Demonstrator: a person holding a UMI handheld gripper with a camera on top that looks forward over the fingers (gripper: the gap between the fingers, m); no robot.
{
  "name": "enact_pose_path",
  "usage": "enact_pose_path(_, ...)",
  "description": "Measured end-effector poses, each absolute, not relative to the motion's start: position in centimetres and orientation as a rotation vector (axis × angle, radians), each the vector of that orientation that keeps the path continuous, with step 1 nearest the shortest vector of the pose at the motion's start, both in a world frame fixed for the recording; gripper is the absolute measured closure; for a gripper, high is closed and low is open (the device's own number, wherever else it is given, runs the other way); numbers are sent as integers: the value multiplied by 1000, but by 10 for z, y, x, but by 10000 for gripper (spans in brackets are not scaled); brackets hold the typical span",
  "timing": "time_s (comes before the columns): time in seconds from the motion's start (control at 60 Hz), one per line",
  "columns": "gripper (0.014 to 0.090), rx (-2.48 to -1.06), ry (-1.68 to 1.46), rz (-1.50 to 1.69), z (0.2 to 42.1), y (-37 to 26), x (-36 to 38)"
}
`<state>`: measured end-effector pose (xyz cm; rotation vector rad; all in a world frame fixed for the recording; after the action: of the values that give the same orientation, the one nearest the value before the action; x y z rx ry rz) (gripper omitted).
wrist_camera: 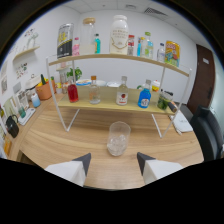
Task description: Make me a cup of Mojito.
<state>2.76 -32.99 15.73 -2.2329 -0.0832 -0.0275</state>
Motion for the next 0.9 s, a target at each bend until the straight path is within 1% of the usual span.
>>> enact_pose_path(0.333, 185, -2232, -77, -16, 159, -342, 31)
enact_pose_path(0.583, 185, -2249, -87, -33, 154, -361, 74)
enact_pose_path(0.75, 183, -2229, -87, -47, 174, -355, 117)
enact_pose_path(0.9, 182, -2179, -99, -66, 200, -323, 155)
